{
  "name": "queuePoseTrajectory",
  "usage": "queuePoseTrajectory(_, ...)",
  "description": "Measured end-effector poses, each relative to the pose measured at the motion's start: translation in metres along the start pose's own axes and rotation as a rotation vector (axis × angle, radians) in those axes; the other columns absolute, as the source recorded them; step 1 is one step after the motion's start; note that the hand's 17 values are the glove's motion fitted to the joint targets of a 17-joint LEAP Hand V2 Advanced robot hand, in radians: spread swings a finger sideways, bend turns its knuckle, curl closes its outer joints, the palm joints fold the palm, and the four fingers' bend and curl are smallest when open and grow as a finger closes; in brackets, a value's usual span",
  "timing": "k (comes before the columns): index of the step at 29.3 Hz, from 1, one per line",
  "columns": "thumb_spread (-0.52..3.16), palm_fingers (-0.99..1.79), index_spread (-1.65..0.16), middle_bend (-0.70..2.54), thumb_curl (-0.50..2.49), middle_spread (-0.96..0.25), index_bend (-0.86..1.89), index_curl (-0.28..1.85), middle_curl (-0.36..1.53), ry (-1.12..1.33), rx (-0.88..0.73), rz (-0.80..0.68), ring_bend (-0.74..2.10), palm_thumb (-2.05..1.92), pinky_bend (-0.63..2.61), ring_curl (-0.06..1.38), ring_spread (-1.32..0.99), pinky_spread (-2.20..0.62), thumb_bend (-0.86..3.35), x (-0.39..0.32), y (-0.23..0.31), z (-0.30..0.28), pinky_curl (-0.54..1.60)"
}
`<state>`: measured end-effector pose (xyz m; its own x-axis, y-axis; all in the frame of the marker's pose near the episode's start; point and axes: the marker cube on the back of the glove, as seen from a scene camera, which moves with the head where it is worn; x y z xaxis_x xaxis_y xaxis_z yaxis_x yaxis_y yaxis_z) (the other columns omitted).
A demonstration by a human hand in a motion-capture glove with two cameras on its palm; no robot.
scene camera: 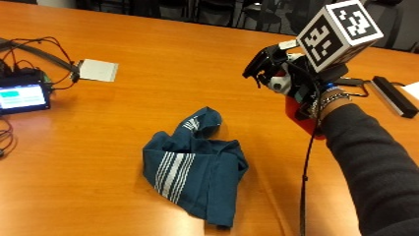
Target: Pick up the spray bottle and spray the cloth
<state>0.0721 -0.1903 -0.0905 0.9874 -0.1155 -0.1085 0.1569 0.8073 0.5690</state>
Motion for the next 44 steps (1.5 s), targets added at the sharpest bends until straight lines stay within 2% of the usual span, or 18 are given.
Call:
queuePoseTrajectory(12, 1.0, 1.37, -0.29, 0.59, 0.54, -0.23, 0.17, 0.45, 0.53, 0.199, -0.236, -0.202, 0.77, 0.75, 0.55, 0.45, -0.2, -0.32, -0.02, -0.035, 0.012, 0.009, 0.41)
queuePoseTrajectory(22, 0.95, 1.37, -0.3, 0.59, 0.57, -0.23, 0.17, 0.46, 0.53, 0.32, -0.339, -0.412, 0.77, 0.75, 0.56, 0.45, -0.2, -0.32, -0.02, -0.089, 0.032, 0.036, 0.41)
queuePoseTrajectory(28, 0.93, 1.37, -0.3, 0.58, 0.58, -0.23, 0.17, 0.47, 0.53, 0.383, -0.38, -0.487, 0.78, 0.76, 0.56, 0.45, -0.2, -0.32, -0.02, -0.104, 0.04, 0.05, 0.41)
queuePoseTrajectory(36, 0.91, 1.36, -0.3, 0.59, 0.6, -0.23, 0.17, 0.47, 0.53, 0.327, -0.376, -0.452, 0.78, 0.75, 0.56, 0.45, -0.2, -0.32, -0.02, -0.105, 0.036, 0.05, 0.41)
queuePoseTrajectory(44, 0.9, 1.36, -0.3, 0.59, 0.61, -0.23, 0.16, 0.47, 0.53, -0.013, -0.157, -0.268, 0.78, 0.75, 0.56, 0.45, -0.2, -0.32, -0.03, -0.117, -0.015, -0.012, 0.41)
